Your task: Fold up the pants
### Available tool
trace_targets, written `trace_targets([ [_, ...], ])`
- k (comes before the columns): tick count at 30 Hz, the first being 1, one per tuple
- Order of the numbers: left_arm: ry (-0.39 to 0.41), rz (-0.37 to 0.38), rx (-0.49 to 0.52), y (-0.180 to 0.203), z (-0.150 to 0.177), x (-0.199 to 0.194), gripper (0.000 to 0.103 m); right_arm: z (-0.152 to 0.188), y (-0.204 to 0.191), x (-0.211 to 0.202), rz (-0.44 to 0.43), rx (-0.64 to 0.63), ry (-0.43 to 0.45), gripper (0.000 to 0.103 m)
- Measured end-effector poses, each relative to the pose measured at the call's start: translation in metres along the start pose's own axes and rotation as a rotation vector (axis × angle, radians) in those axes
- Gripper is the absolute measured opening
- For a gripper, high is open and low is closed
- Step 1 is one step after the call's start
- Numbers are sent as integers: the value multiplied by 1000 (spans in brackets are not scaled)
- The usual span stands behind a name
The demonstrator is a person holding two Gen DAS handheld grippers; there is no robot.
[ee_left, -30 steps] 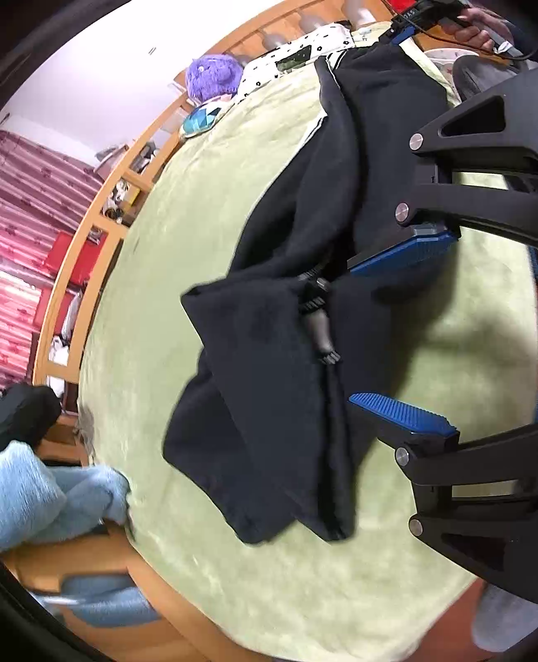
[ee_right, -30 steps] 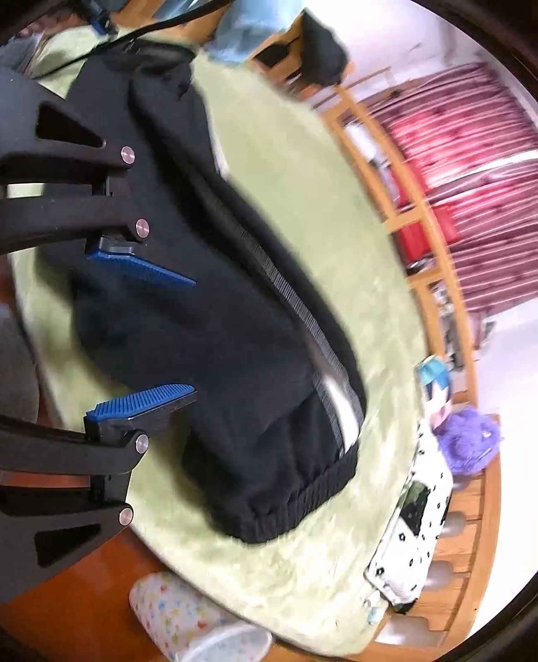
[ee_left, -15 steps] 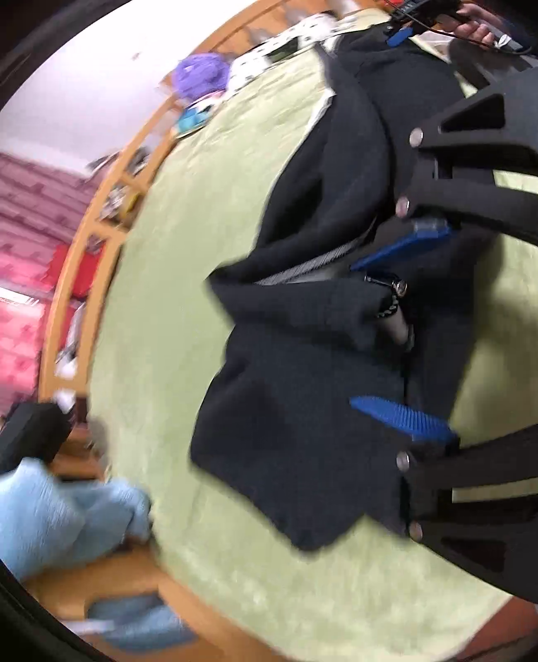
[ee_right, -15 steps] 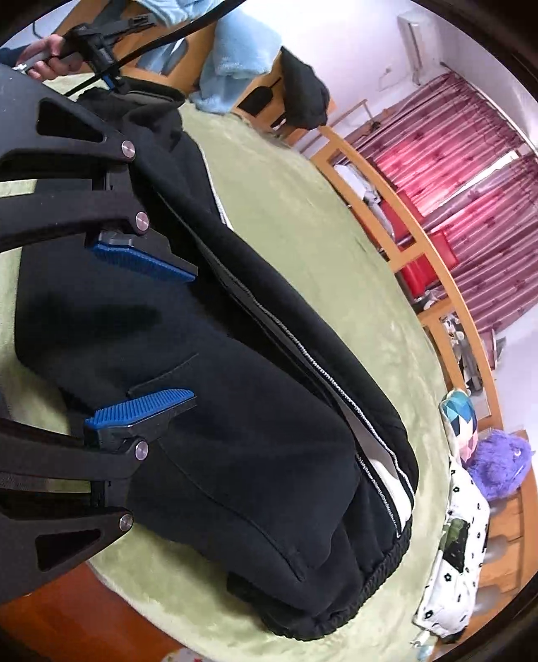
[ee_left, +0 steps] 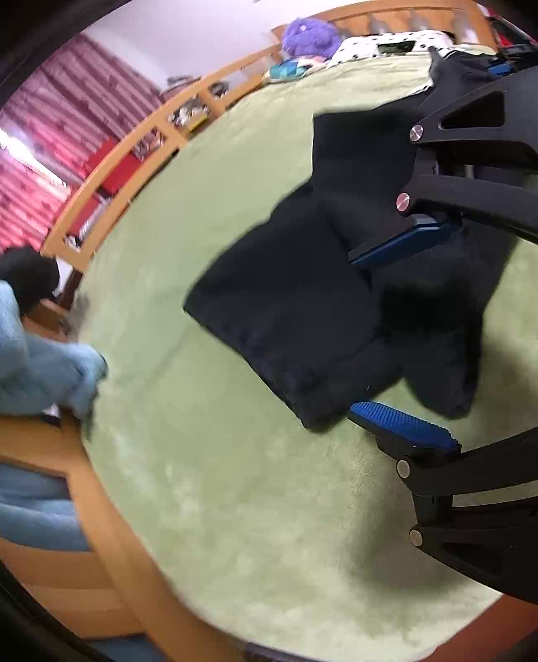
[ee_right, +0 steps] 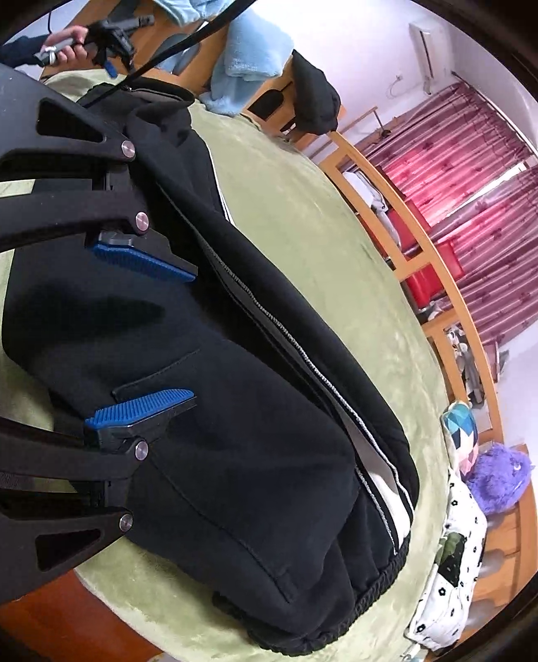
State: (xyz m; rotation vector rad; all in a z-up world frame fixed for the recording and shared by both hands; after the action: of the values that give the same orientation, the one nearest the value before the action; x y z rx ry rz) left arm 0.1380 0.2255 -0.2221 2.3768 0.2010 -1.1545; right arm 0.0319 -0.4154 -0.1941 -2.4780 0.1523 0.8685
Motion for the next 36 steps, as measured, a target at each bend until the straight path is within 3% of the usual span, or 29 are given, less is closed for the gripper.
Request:
trace_targets([
  [3,-30,-54,-20,-11,3,24,64,1,-2,1,2,-5,1,53],
  [8,-3,-34,-96,-13,-8,47,55,1,0,10,8,1,-25,53],
  [9,-3,-37,-99,-12,-10,49,44,1,1,12,13,8,-33,53],
  [10,-7,-43,-103,-12,-12,52,20,1,1,14,15,9,-36,53],
  [13,-22,4,-91,-10,-14,48,10,1,-1,15,22,3,-32,53],
  [16,101,-44,-88,-29,-27,9,8,1,-1,14,25,7,-28,53],
  [18,75,8,-163,-50,-27,-3,9,1,-1,12,13,11,-26,53],
  [20,40,-3,-208,-68,-11,-1,9,1,-2,11,12,6,-25,53],
  [25,25,-119,-100,-60,6,-1,21,0,-4,6,19,-42,-31,53],
  [29,72,-205,18,-32,-6,-33,33,-18,3,-16,67,-147,5,55],
  [30,95,-210,42,-29,-8,-40,44,-25,7,-21,87,-171,23,58],
  [31,125,-208,74,-17,-9,-50,56,-33,13,-26,114,-196,42,69],
  [32,141,-201,95,-6,-9,-55,59,-42,22,-30,149,-219,63,77],
  [36,158,-154,152,45,-4,-61,60,-86,73,-38,267,-231,116,77],
])
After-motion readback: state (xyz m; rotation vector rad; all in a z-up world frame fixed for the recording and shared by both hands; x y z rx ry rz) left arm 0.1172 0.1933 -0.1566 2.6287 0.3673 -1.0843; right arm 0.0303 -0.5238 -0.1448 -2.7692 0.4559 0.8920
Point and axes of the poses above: each gripper's, at about its wrist camera, not at the fingertips, and x roughly the way its jaws point, y to its right, z to its underside, the point moved 7 cm from there along x, roughly the way its jaws point, and after that the axes turned 4 degrees about y, right-handed, at the moved point
